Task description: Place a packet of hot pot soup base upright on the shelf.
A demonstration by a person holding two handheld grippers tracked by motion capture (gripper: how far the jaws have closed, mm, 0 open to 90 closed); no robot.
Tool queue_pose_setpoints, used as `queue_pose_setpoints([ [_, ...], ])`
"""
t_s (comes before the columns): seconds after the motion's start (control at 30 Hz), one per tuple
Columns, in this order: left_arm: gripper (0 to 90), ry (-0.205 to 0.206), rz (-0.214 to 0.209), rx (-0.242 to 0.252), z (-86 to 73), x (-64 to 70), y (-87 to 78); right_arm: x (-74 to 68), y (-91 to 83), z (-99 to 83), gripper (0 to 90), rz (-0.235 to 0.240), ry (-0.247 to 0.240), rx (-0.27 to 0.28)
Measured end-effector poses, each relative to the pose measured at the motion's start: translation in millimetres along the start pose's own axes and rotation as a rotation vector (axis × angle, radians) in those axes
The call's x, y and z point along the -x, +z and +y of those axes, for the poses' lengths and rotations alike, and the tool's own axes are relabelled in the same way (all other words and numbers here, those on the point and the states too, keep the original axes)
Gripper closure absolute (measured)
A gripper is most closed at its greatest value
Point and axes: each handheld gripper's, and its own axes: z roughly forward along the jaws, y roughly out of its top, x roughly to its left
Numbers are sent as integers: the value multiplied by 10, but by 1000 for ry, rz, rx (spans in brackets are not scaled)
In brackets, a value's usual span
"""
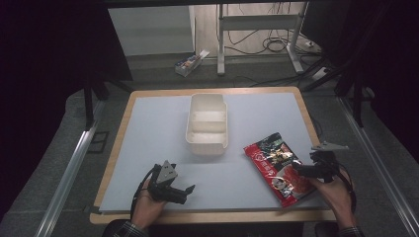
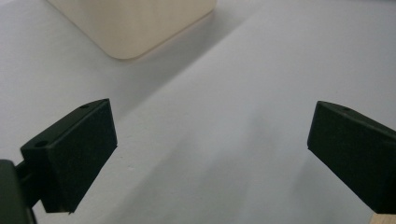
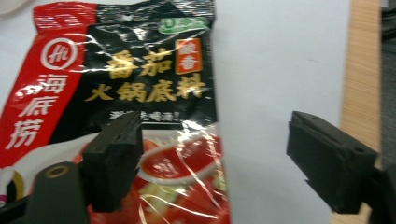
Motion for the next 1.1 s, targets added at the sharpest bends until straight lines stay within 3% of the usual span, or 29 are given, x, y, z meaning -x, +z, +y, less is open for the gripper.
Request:
queue_pose_setpoints([
  [0.3, 12, 22, -8, -12, 0, 16, 13, 197, -98, -29, 450, 10, 74, -49],
  [0.5, 12, 24, -7, -11, 2, 22, 17, 301, -167, -67, 647, 18, 76, -80],
  [0.63, 12, 25, -10, -15, 2, 31, 22, 326, -177, -107, 755, -16, 51, -106],
  [0.67, 12, 27, -9, -15, 2, 32, 23, 324, -173, -117, 802, 2, 45, -123],
  [0.83, 12, 30, -8, -18, 1, 36, 27, 230, -139, -134, 847, 16, -7, -174],
  [0.93, 12, 33, -7, -21, 2, 39, 29, 186, -95, -164, 854, 3, -10, -233],
  [1.0, 12, 38, -8, -25, 3, 44, 34, 192, -127, -179, 864, 20, 18, -230],
  [1.1, 12, 26, -21, -26, 7, 49, 44, 158, -127, -196, 885, 11, 12, -234],
])
